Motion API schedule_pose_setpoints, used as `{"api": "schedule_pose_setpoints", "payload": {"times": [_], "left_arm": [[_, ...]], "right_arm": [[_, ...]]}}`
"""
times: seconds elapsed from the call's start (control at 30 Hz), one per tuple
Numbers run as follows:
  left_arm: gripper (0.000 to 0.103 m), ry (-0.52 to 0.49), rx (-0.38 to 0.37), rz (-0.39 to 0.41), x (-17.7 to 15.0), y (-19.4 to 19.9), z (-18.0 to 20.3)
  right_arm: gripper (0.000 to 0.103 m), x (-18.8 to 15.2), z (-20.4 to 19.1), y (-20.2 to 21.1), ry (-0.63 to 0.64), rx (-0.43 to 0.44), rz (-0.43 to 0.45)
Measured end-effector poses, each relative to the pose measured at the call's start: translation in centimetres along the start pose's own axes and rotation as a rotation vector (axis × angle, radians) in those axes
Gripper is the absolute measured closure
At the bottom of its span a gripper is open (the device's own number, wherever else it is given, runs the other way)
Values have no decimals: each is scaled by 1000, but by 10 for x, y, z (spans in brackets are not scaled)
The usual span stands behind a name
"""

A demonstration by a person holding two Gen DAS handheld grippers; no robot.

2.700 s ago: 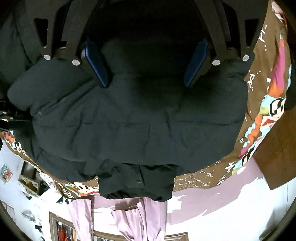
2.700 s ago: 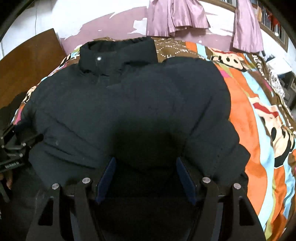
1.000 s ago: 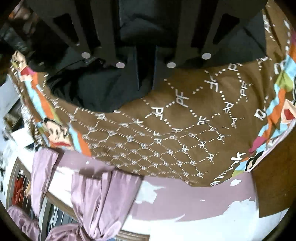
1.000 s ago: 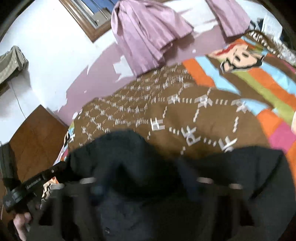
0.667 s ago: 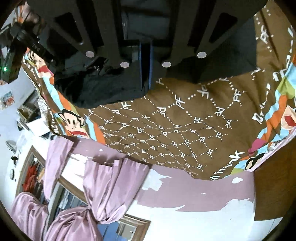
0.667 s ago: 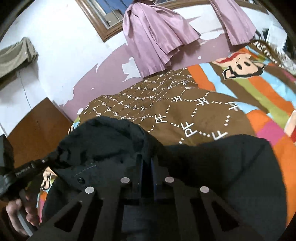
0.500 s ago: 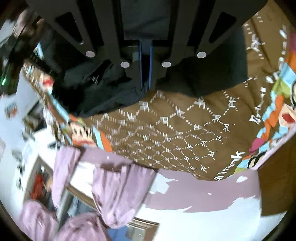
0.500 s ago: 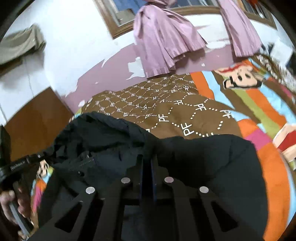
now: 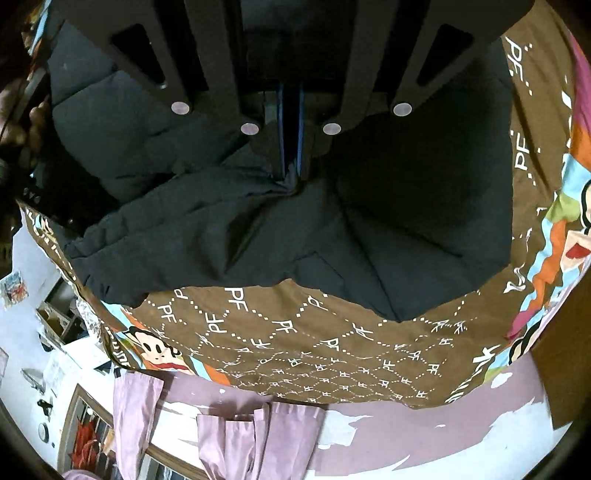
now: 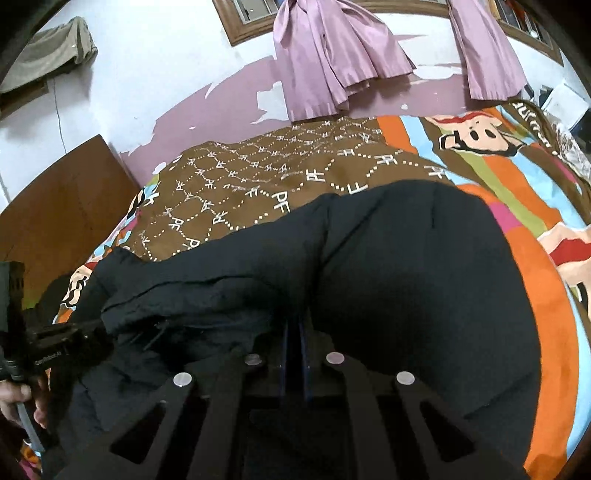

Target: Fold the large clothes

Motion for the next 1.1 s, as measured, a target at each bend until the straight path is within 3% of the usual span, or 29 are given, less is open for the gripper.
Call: {"api": "schedule_pose_setpoints", "payload": {"times": [0.07, 0.13, 0.23, 0.3, 0.4, 0.47, 0.5, 0.63, 0.67, 0.73, 0.83, 0.87, 1.1], "left_arm": [[100, -23, 2, 0, 0, 3, 1], [100, -32, -3, -3, 1, 4, 0], [100, -34, -7, -4, 2, 4, 0], [100, -37, -9, -2, 2, 4, -1], [99, -71, -14, 9, 1, 7, 3], [93, -59, -36, 82, 3, 20, 4], [91, -41, -67, 120, 5, 28, 3], [70, -9, -178, 256, 21, 46, 6], [69, -5, -196, 264, 27, 43, 9], [69, -4, -214, 218, 37, 29, 12], [76, -36, -99, -36, 41, -27, 16], [77, -46, -69, -79, 38, -39, 15], [78, -90, 64, -124, 31, -67, 19]], "right_arm": [[94, 0, 2, 8, 2, -2, 4], [92, 2, 0, 31, 43, -52, 71], [75, 11, -9, 65, 117, -71, 173], [72, 21, -16, 66, 141, -73, 187], [73, 39, -29, 37, 131, -59, 109], [84, 43, -37, 2, 129, -48, -26], [94, 39, -41, -15, 139, -42, -88], [97, 15, -47, -48, 194, -58, -191], [97, 9, -46, -51, 199, -53, -203], [97, 4, -41, -57, 176, -23, -230], [97, 3, -32, -60, 145, 15, -249], [97, 1, -28, -60, 137, 22, -257], [101, -10, -22, -75, 58, 43, -287]]}}
Point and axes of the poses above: each gripper's, at about its wrist camera, not at the fingertips, and y roughly against the way its jaws point, z to its right, x to its top, the point moved 1 cm from there along -y, roughly the way its jaws point, and after that the axes turned 13 degrees about -x, right-handed, at the moved point
